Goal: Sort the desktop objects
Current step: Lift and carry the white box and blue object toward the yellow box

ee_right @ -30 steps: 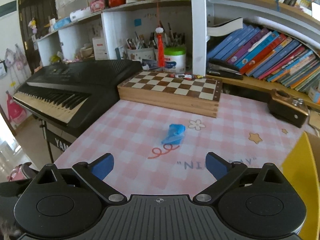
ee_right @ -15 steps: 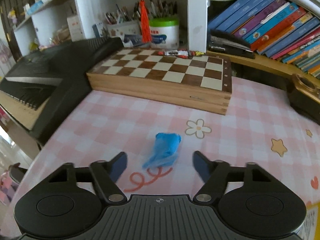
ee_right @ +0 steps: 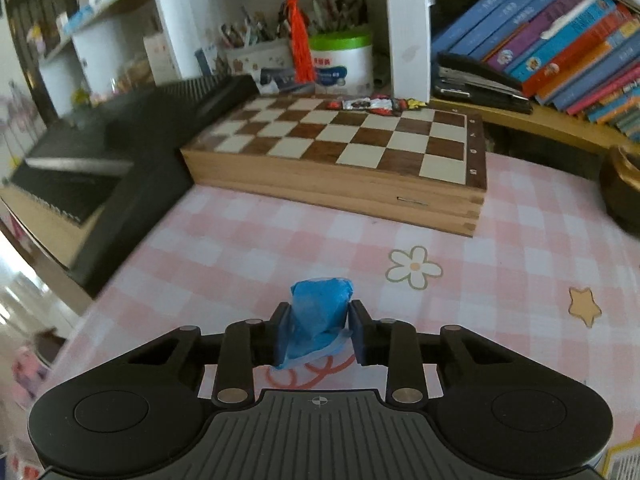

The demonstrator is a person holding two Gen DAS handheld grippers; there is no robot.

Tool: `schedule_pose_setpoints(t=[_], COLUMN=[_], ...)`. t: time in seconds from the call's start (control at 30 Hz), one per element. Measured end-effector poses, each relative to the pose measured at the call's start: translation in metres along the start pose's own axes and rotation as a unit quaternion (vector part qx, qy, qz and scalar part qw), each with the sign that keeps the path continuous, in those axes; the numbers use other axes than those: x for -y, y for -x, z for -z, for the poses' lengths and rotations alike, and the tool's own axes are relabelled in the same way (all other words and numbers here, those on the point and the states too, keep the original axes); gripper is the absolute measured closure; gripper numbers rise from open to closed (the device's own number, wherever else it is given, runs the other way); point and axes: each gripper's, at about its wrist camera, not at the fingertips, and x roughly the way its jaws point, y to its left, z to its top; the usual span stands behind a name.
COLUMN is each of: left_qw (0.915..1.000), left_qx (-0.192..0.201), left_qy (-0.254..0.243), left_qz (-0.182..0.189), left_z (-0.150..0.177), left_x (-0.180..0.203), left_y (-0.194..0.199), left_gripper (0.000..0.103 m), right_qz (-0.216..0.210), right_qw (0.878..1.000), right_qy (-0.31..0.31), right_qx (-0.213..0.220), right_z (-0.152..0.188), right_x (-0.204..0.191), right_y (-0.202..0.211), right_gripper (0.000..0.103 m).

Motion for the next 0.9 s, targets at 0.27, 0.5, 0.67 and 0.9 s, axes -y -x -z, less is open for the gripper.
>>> schedule_pose_setpoints(t=[0.27, 0.5, 0.67, 0.9], left_qw=[0.9994, 0.9980, 0.9965, 0.9946], left_qx=[0.028, 0.045, 0.059, 0.059], left_qy=[-0.006, 0.006, 0.011, 0.029], left_qz=[0.017, 0.045, 0.058, 0.080], left_z=[-0.013, -0.009, -0.002, 0.014], left_x=[-0.006, -0.011, -0.020, -0.037], left_y=[0.017, 0.041, 0.062, 0.099], left_gripper=[0.075, 0.075, 0.075, 0.075], right_qz=[-0.005, -0.018, -0.025, -0.019], right_qw=[0.999, 0.998, 0.997, 0.996], right_qy=[-0.001, -0.003, 0.006, -0.008], right_qx=[0.043, 0.066, 0.078, 0.082], right_z=[-0.004, 0.012, 0.033, 0.071], right_x=[-0.017, -0.024, -0.030, -0.046], right_y=[0.057, 0.105, 0.146, 0.186], right_gripper=[0.074, 0.074, 0.074, 0.074])
